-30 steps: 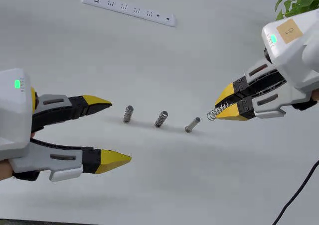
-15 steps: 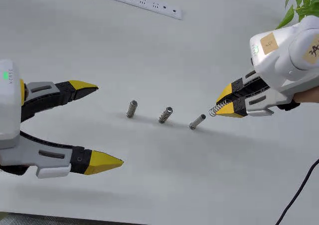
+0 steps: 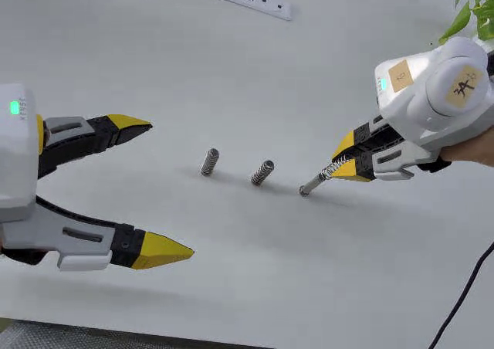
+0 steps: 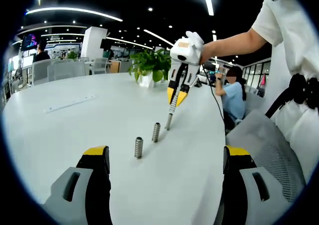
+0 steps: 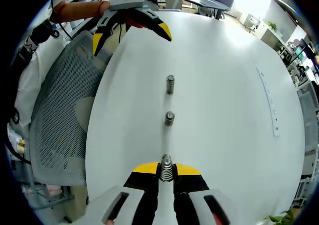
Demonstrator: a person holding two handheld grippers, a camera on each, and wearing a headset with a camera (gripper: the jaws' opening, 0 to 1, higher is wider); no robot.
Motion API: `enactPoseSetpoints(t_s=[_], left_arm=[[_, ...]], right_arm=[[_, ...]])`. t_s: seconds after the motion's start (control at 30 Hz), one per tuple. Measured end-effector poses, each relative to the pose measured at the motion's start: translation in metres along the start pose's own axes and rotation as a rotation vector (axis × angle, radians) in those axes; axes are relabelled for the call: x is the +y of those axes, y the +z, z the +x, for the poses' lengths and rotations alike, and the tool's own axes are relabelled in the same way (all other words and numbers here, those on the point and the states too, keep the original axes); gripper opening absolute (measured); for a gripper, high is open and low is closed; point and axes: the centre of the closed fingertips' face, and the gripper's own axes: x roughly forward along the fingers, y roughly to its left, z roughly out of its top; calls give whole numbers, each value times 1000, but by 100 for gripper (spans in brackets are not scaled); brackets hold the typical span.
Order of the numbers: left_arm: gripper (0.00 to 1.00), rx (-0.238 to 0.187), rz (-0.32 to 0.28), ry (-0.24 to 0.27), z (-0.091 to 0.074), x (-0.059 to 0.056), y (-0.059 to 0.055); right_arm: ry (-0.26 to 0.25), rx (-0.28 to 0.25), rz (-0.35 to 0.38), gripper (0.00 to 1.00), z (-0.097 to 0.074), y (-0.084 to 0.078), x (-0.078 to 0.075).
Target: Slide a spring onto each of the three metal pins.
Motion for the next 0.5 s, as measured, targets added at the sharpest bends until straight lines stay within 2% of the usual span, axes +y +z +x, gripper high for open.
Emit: enactPoseSetpoints(t_s=[0.5], left_arm=[[93,-8,-13,-13,2,-3,-1]], right_arm=[[20,13,0,6,6,-1,1]])
